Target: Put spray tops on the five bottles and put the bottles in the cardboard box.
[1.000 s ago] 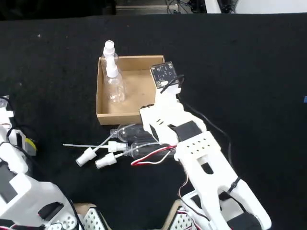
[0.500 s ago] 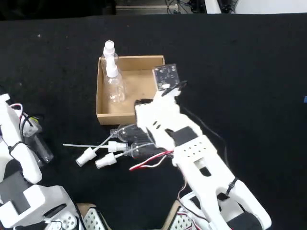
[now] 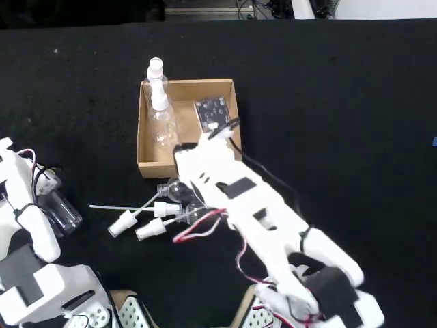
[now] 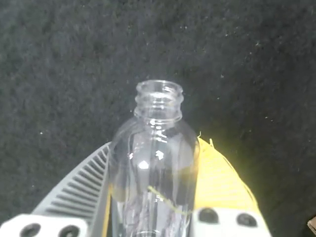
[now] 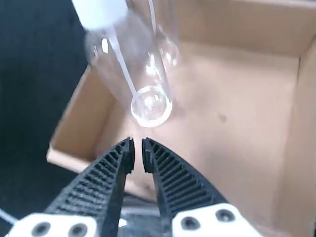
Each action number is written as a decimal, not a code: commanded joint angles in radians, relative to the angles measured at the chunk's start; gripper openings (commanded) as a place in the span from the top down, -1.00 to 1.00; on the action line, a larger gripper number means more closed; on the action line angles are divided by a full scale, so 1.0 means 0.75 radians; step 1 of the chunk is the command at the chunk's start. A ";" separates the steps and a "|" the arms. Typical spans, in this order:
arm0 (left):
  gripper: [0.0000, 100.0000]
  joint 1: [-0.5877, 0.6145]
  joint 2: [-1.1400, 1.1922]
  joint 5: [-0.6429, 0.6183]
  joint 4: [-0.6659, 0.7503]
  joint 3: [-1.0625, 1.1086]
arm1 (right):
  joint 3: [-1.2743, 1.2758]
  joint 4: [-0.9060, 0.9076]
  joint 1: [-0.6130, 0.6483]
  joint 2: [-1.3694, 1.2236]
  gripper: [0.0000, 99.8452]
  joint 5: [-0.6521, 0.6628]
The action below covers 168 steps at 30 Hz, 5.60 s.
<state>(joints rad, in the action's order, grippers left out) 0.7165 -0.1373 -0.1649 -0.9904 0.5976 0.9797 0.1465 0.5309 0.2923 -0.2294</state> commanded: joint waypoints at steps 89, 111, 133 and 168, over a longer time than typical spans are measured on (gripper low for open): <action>0.94 -0.009 -0.072 -0.023 0.014 -0.001 | -0.273 -0.372 0.047 -0.412 0.97 0.123; 0.94 -0.009 -0.074 -0.025 0.016 0.009 | -0.247 -0.442 0.037 -0.365 0.98 0.119; 0.94 -0.009 -0.074 -0.025 0.016 0.007 | -0.445 0.043 -0.049 -0.363 0.98 0.115; 0.94 -0.011 -0.074 -0.025 0.016 0.005 | -0.498 -0.307 -0.006 -0.623 0.98 0.123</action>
<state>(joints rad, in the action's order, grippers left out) 0.7165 -0.1373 -0.1741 -0.9904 0.6160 0.6958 -0.0591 0.5386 -0.1910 -0.1465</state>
